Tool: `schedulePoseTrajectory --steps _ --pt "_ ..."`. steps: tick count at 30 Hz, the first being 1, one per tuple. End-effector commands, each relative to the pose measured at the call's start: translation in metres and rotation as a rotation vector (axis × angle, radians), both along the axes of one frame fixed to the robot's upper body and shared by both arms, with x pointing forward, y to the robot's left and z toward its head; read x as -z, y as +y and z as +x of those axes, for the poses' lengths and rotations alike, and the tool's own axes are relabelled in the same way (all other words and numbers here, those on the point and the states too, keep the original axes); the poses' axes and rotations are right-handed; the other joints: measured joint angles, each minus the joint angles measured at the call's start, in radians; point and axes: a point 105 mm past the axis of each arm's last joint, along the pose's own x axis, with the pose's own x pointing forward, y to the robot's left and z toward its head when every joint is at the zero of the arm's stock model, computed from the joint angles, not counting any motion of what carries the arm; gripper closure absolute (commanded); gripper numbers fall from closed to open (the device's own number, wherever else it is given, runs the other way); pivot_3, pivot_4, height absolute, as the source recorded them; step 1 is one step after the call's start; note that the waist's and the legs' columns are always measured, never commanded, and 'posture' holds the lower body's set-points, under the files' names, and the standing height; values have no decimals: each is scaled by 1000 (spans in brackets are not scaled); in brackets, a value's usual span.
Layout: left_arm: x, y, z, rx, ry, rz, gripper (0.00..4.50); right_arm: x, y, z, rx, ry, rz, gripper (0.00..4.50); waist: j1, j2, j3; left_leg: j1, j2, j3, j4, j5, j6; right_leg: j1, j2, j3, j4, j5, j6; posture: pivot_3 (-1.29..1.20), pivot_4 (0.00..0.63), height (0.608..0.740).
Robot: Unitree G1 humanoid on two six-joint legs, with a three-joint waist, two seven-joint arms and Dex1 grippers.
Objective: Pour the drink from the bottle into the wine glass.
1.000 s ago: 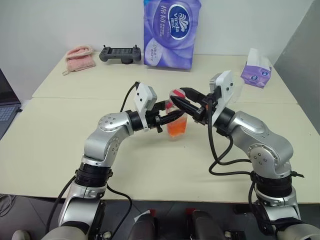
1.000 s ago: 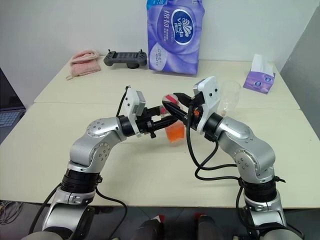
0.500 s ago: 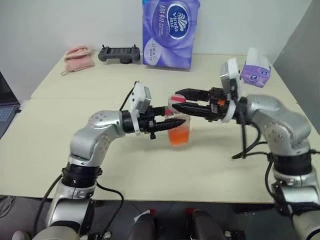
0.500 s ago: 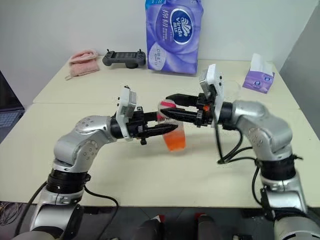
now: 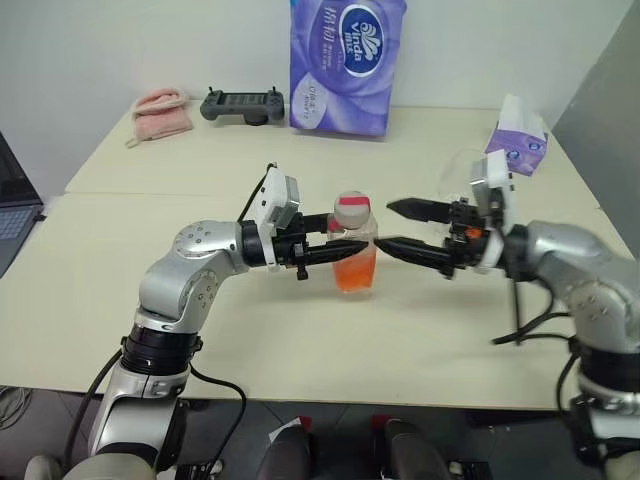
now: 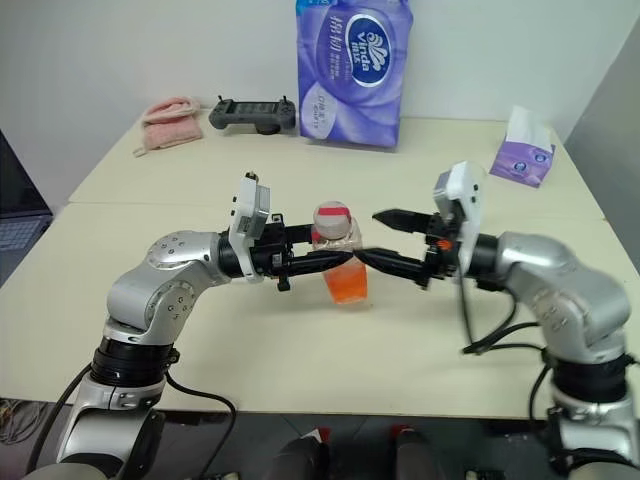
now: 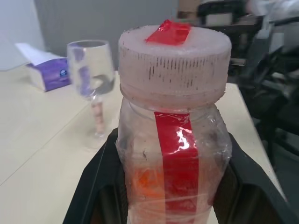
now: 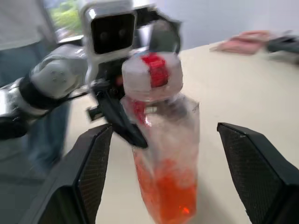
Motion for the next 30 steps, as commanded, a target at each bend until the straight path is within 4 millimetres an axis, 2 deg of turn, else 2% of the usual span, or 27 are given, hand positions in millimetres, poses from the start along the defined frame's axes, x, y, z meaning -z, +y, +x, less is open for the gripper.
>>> schedulePoseTrajectory --steps 1,8,15,25,30 --pt "-12 0 1 -16 -69 -32 2690 -22 9 -14 80 -112 56 715 0 0 0 0 0 0 0 1 -1 0 0 0 0 0 0 0 150 740" --pt "-11 -3 4 -8 -68 -29 2690 -25 19 -15 117 -123 72 715 -4 0 0 1 0 -1 0 2 -1 1 1 -2 1 1 -1 0 150 740" --pt "-14 -7 6 6 -72 -31 2690 -10 26 -11 101 -98 3 715 -7 0 0 1 0 -1 0 2 -1 0 1 -1 0 1 -1 0 150 740" --pt "-12 -7 4 3 -63 -26 2690 -22 30 0 119 -115 60 715 -8 0 0 1 0 -1 0 2 -1 0 1 -2 1 1 -1 0 150 740" --pt "-12 -4 6 -15 -54 -32 2690 -17 34 1 105 -93 58 715 -8 0 0 1 0 -1 0 2 -1 0 1 -1 0 1 -1 0 150 740"
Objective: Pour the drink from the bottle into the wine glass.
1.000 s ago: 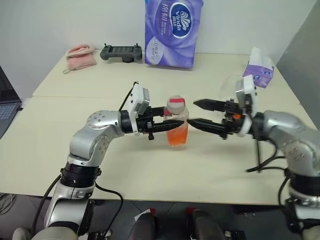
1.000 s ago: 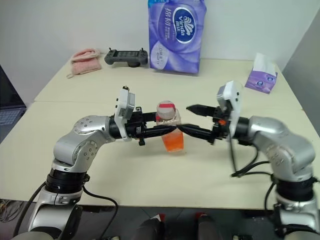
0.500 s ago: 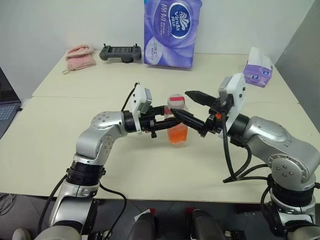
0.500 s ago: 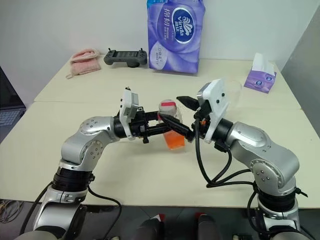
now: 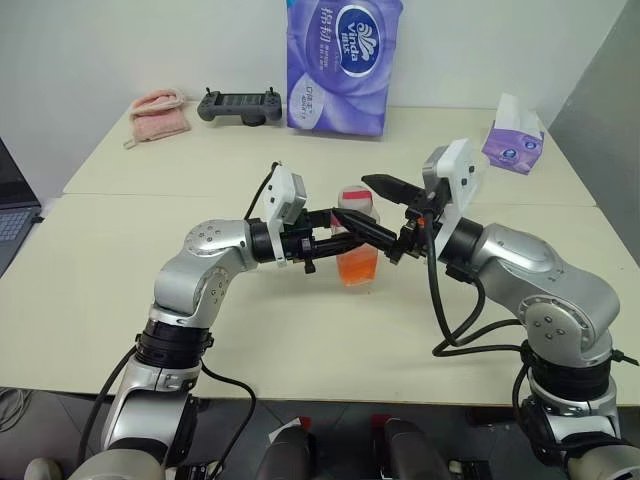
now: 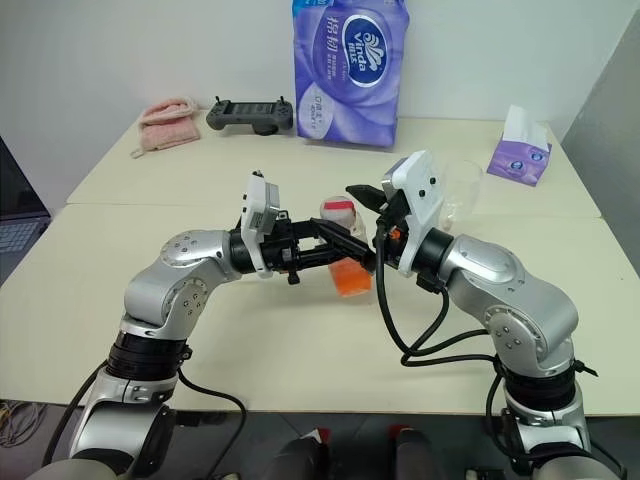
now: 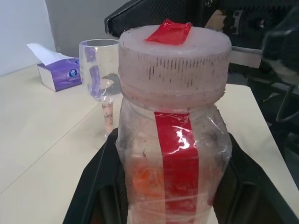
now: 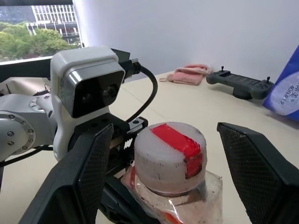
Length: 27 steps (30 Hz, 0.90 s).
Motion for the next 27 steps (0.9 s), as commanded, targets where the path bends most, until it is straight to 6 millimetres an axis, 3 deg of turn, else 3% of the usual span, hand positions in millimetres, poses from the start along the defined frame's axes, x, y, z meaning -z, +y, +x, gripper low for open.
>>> schedulePoseTrajectory --steps 1,3,5,10,17,20,23,27 --pt "-14 1 -4 6 -51 -22 2690 -8 3 -5 -20 -41 18 715 0 0 0 0 0 0 0 0 0 0 0 0 0 0 0 0 150 740" --pt "-15 1 -3 4 -50 -23 2690 -8 4 -4 -21 -44 17 715 0 0 0 0 0 0 0 0 0 0 0 0 0 0 0 0 150 740" --pt "-15 1 -3 3 -51 -21 2690 -8 4 -3 -21 -45 19 1090 0 0 0 0 0 0 0 0 0 0 0 0 0 0 0 0 150 740" --pt "-16 1 -3 1 -53 -22 2690 -7 5 -3 -27 -51 16 2693 -1 0 0 0 0 0 0 0 0 0 0 0 0 0 0 0 150 740" --pt "-12 -6 -11 42 -43 -16 2690 -7 3 -4 -46 -57 9 2717 -1 0 0 0 0 0 0 0 0 0 0 0 0 0 0 0 150 740" --pt "-12 -11 -29 159 -26 14 2690 -7 -9 -3 -207 -76 -91 2717 -1 0 0 0 0 0 0 0 0 0 0 0 0 0 0 0 150 740" --pt "-14 -12 -39 254 -24 55 2690 -12 -20 13 -362 -23 -185 2717 -4 0 1 1 -1 1 1 -2 5 1 1 0 0 0 0 0 150 740" --pt "-20 -14 -41 280 -40 59 2690 -31 -19 27 -441 26 -185 2717 -6 0 1 2 2 1 0 -2 6 1 2 -1 1 2 -2 0 150 740"
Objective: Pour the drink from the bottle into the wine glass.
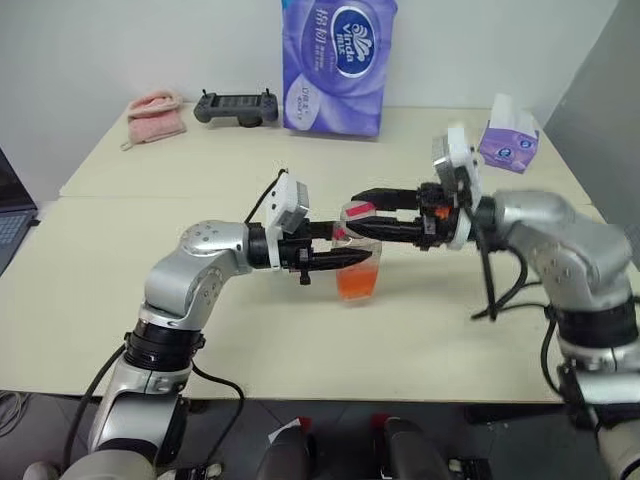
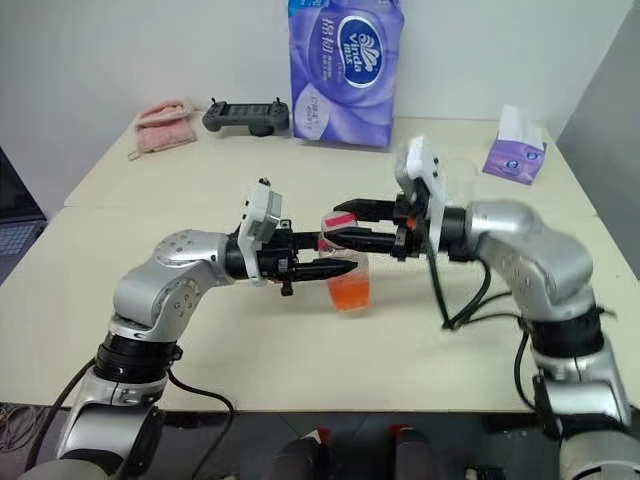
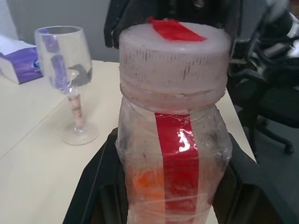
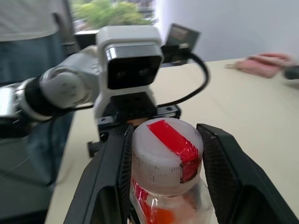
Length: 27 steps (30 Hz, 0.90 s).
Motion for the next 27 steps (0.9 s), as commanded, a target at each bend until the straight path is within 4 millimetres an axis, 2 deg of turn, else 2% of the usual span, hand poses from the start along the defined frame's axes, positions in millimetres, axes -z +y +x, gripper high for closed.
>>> schedulePoseTrajectory --steps 1,2,7,8,11,15,20,27 --pt "-17 -14 -24 164 -56 -26 2690 -22 -12 15 28 -12 25 2717 1 0 0 0 1 0 0 0 0 0 0 0 0 0 0 0 150 740" --pt "-18 -13 -23 153 -57 -30 2690 -24 -17 13 21 3 26 1995 2 0 0 0 1 -1 0 0 0 0 0 -1 0 0 -1 0 150 740" --pt "-14 -5 -17 90 -56 -35 2690 -14 -47 -7 62 54 -22 215 19 0 0 -5 -2 -1 1 2 -4 0 -3 -2 -4 0 0 0 150 740" --pt "-14 -3 -15 73 -61 -35 2690 -12 -51 -12 88 54 -28 34 22 0 0 -6 -3 -1 2 2 -4 -1 -4 -1 -5 0 0 0 150 740" --pt "-15 0 -11 36 -66 -45 2690 -6 -53 -27 141 50 -31 34 26 0 0 -14 -3 -1 4 2 -4 -9 -4 -1 -3 1 0 0 150 740" --pt "-16 1 -7 13 -71 -50 2690 0 -39 -38 211 5 20 34 20 0 0 -16 -1 -1 8 2 -4 -11 -2 -1 1 2 -1 0 150 740" --pt "-16 0 -4 5 -71 -51 2690 0 -23 -33 393 -85 134 34 20 0 1 -16 0 -1 11 4 -1 -10 -1 -1 1 8 1 0 150 740" --pt "-16 -4 -3 15 -73 -56 2690 -5 -8 -28 469 -117 206 34 15 0 1 -16 -1 -1 11 7 0 -10 0 0 0 12 2 0 150 740"
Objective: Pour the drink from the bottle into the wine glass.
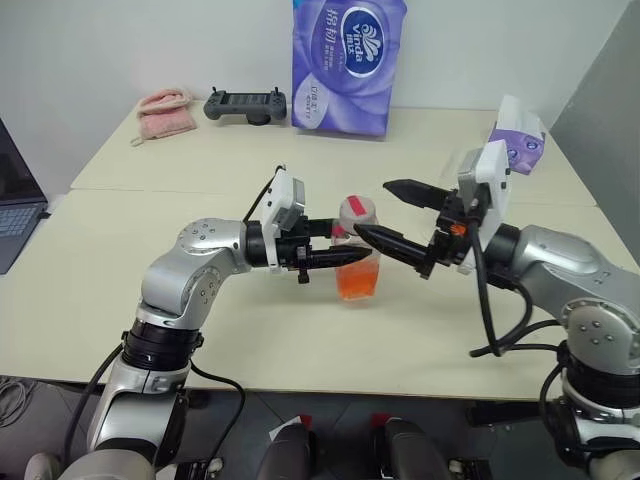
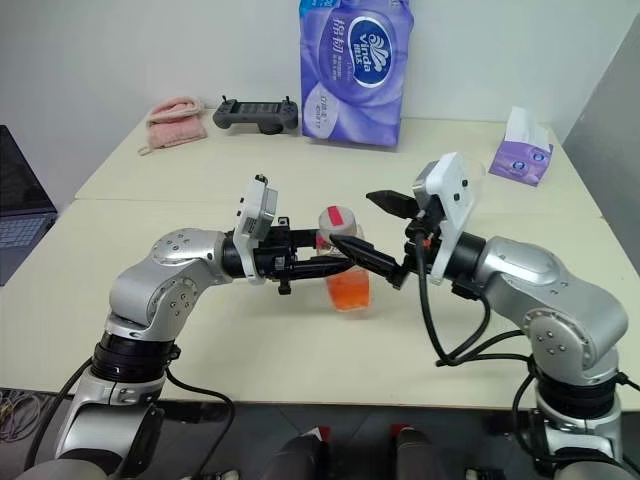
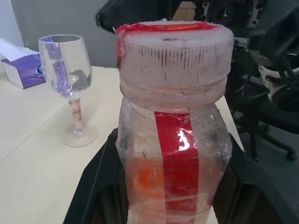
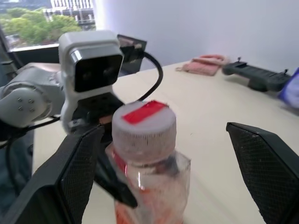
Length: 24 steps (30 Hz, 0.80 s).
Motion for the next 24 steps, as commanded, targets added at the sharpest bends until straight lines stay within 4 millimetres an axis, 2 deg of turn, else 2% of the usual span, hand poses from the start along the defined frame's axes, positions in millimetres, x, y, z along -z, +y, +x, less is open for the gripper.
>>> schedulePoseTrajectory --steps 1,10,18,24 --pt "-18 -4 -3 22 -81 -24 2690 -14 5 -3 19 -83 16 34 -1 0 0 0 0 0 0 0 0 0 0 0 0 0 0 0 150 740" --pt "-18 -7 -1 24 -82 -32 2690 -12 9 3 24 -96 8 34 -6 0 0 0 0 0 0 0 1 0 0 0 0 0 0 0 150 740" --pt "-18 -5 -1 12 -80 -34 2690 -15 -11 12 64 -92 0 34 -9 0 0 0 0 0 0 -1 2 0 0 0 0 0 0 0 150 740" --pt "-18 -4 1 -1 -81 -32 2690 -12 -18 3 28 -68 -27 34 -9 0 0 0 0 0 0 -1 2 0 0 0 0 0 0 0 150 740"
